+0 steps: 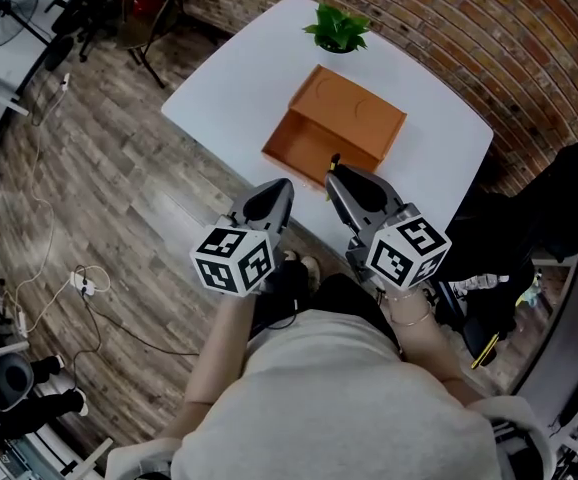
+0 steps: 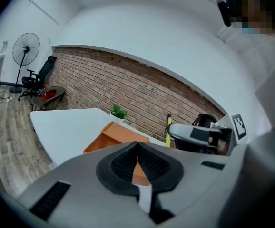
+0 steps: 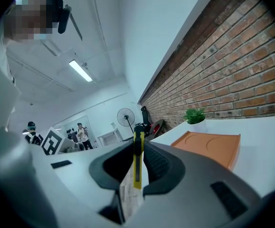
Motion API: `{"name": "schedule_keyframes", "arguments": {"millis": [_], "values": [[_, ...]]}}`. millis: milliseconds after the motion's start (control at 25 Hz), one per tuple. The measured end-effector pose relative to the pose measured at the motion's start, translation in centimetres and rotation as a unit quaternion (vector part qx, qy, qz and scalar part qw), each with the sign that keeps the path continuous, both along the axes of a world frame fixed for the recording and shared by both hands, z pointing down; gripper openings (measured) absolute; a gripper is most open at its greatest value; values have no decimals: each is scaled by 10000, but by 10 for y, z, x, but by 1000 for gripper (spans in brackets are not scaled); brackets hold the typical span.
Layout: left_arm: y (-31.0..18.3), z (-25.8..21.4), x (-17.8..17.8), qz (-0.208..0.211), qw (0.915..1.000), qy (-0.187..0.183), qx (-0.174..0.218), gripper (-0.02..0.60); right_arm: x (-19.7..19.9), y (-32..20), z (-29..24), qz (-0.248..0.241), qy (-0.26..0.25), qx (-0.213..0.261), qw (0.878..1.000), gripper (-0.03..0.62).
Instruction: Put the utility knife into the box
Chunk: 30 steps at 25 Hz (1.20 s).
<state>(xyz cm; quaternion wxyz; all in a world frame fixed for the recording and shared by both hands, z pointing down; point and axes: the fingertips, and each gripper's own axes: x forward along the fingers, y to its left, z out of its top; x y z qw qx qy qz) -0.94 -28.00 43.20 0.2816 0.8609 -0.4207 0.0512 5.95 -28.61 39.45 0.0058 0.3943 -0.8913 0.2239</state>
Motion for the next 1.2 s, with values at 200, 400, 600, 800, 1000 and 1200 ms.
{"name": "schedule_keyframes", "arguments": {"millis": [200,400,600,800,1000,1200], "values": [[-12,-2,-7,132,9999,34,-51,6,-3,-14,1,137,132,-67,9998,63],[-19,1,-11,115,9986,434,-284,6,2,-26,-1,236,406,-52,9989,63],[-25,16,-9,113,9970,609,-472,6,14,-41,16,159,1053,-39,9943,63],[-27,23,-15,164,9957,729,-545,6,14,-53,49,-66,1850,-397,9819,63],[-28,41,-18,193,9938,784,-766,6,7,-67,85,-303,2644,-746,9610,63],[-28,62,-24,-12,9907,921,-997,6,-3,-83,118,-612,3165,-942,9419,63]]}}
